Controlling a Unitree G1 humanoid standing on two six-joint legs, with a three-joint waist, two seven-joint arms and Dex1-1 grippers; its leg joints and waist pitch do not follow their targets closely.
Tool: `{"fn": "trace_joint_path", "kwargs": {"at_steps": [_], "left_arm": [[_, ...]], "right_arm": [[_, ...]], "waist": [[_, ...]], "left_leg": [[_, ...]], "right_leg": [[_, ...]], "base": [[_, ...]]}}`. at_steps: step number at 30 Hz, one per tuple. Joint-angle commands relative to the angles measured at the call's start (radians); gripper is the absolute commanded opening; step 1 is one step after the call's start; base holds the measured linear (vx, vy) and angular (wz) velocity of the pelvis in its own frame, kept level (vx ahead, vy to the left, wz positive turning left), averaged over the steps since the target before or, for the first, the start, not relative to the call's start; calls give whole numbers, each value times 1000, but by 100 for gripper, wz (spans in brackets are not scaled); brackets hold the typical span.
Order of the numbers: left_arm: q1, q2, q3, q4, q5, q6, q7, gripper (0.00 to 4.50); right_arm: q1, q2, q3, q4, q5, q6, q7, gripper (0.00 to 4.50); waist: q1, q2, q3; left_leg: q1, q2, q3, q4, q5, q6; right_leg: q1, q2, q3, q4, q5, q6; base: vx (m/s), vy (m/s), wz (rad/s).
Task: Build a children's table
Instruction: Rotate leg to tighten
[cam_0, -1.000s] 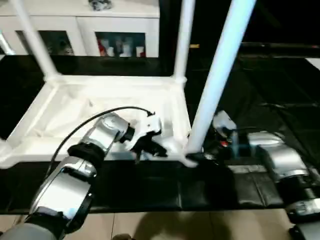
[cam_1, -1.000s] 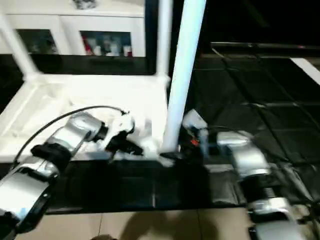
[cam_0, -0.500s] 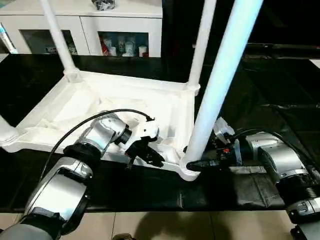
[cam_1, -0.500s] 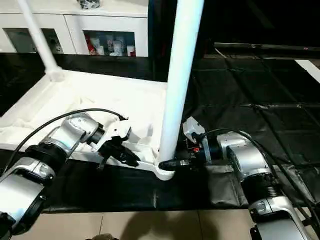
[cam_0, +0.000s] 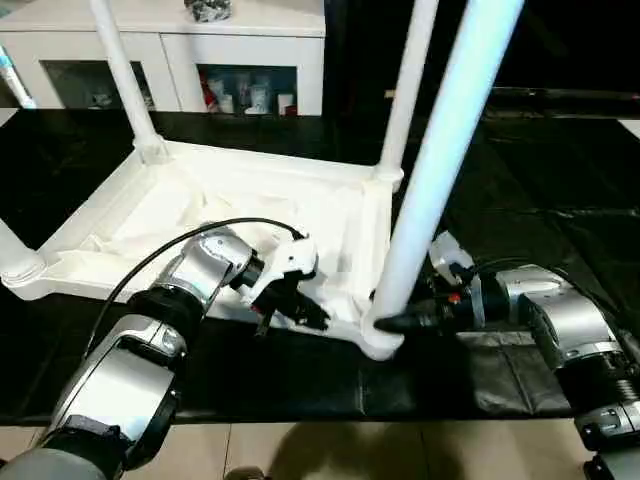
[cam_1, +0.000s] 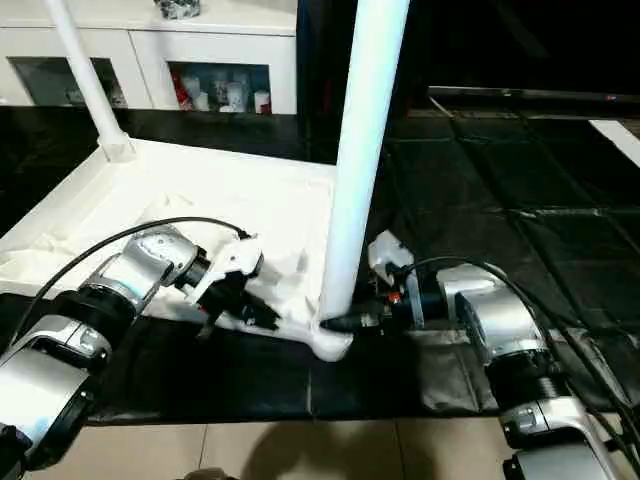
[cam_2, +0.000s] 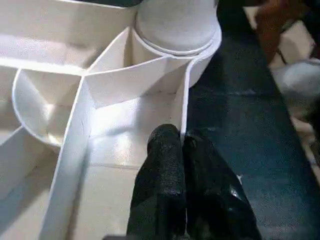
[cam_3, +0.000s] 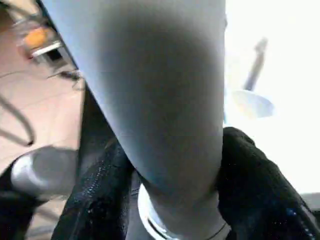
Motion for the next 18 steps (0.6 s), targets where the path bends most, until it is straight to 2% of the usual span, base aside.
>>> {"fn": "trace_joint_path", "kwargs": {"at_steps": [1,3,4,6,8,9,11,15,17,18], "left_arm": [[-38,-65,28,1,-22,34,106,0],[-59,-105,52,20,-22,82,226,0],[-73,-131,69,33,-25,110,297,0],[-90,-163,93,51,-32,144,384,0],[-99,-179,103,59,-37,159,420,0],[-107,-196,116,65,-40,173,468,0],[-124,-236,151,74,-58,204,568,0],[-129,-260,156,70,-57,208,593,0],[-129,-263,153,68,-49,206,589,0],[-126,-261,148,64,-40,202,585,0]], "right_arm": [[6,69,20,-21,-6,21,-93,212],[1,127,9,-10,-49,46,-253,209],[-10,161,1,7,-77,64,-352,204],[-27,202,-16,31,-98,89,-462,204],[-38,221,-24,45,-109,93,-513,199],[-47,241,-28,53,-118,95,-555,198],[-75,288,-45,74,-133,98,-662,197],[-89,311,-42,85,-143,54,-673,197],[-88,320,-49,78,-142,51,-676,250],[-87,324,-53,74,-135,60,-676,250]], "waist": [[-4,-10,-69],[-12,-12,-68],[-20,-10,-67],[-31,-12,-68],[-37,-13,-70],[-45,-12,-72],[-48,-14,-72],[-48,-11,-73],[-49,-11,-73],[-50,-12,-72]], "left_leg": [[1,26,-3,-65,-142,49],[-2,22,-6,-68,-145,31],[1,21,-6,-68,-145,19],[3,16,-7,-67,-149,11],[-1,15,-6,-65,-133,26],[-4,14,-5,-64,-117,35],[-4,14,-4,-63,-109,41],[-3,14,-4,-62,-106,63],[-4,16,-5,-63,-105,71],[-4,16,-4,-63,-109,73]], "right_leg": [[61,-76,52,-81,-306,-165],[60,-74,50,-85,-348,-141],[58,-74,51,-86,-366,-133],[59,-75,49,-91,-389,-129],[62,-74,51,-89,-357,-134],[63,-70,51,-84,-298,-151],[63,-70,52,-81,-273,-162],[64,-71,52,-83,-254,-171],[66,-70,53,-79,-228,-178],[65,-70,53,-80,-229,-180]], "base": [[0,0,0],[0,0,0],[0,0,0],[0,0,0],[0,0,0],[0,0,0],[0,0,0],[0,0,0],[0,0,0],[0,0,0]]}}
